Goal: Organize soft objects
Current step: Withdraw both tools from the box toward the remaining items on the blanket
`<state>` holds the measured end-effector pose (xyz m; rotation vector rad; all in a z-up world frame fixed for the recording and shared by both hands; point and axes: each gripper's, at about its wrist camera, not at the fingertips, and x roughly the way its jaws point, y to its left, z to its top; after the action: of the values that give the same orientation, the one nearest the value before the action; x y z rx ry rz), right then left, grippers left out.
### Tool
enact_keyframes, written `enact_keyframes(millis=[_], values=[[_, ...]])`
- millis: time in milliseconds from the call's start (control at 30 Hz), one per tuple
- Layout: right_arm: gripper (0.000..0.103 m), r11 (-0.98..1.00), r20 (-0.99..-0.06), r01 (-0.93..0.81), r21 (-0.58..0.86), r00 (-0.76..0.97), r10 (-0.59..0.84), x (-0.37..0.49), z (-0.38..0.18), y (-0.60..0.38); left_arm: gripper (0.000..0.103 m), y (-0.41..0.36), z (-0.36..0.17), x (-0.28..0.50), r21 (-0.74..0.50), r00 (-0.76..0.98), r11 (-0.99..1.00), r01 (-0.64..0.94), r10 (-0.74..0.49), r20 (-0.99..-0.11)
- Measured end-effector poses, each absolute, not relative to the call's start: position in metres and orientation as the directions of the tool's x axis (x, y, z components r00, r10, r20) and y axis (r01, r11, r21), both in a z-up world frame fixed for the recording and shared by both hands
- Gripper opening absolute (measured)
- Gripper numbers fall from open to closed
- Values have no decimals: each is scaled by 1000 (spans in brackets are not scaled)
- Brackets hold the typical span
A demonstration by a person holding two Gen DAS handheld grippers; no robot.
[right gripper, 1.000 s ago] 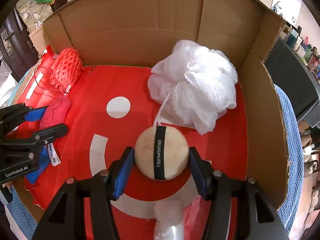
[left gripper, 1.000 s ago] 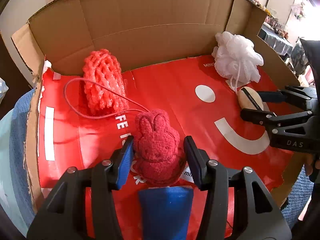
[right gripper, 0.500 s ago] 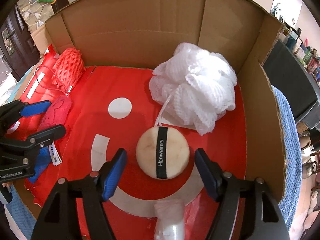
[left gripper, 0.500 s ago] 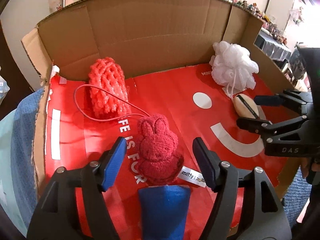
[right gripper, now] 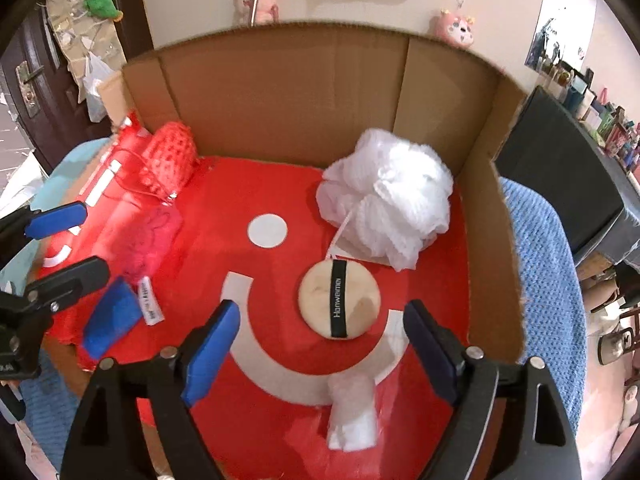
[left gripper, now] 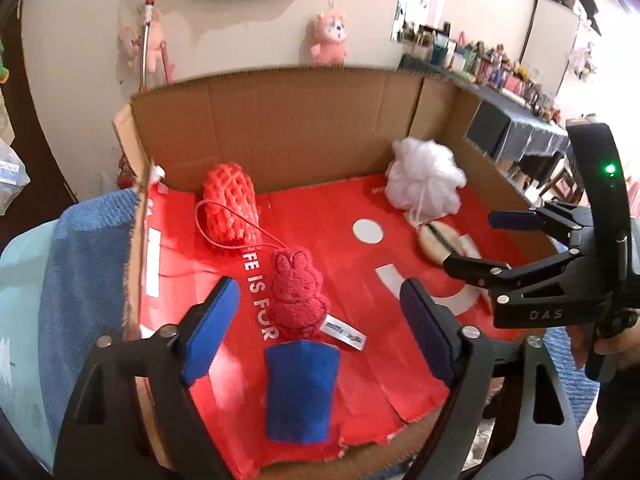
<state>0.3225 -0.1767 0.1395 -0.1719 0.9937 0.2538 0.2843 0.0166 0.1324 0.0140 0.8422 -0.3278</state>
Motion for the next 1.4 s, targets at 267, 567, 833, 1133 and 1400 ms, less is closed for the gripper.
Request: enact_keyframes(millis=[267,567,833,1133,1400], values=[[99,957,-786,-288,-32,599,154,282,173,-181,88,22,165,239,-103,711,955,279,-278,-646],[103,959,-685,-282,-29,705,186,243,211,-191,97,31,194,179,-78,815,963,258,-260,-517],[103,964,-570,-256,-70,803,172,187,233,-192,98,40,210,127,-59,886,975,215,-220,-407],[103,966,-460,-234,-112,874,159,130,243,-191,102,37,208,76,-44,927,981,188,-192,-322],[103,975,-432,-213,-69,887,164,94,225,-199,103,32,189,45,-32,943,988,149,-152,-295]])
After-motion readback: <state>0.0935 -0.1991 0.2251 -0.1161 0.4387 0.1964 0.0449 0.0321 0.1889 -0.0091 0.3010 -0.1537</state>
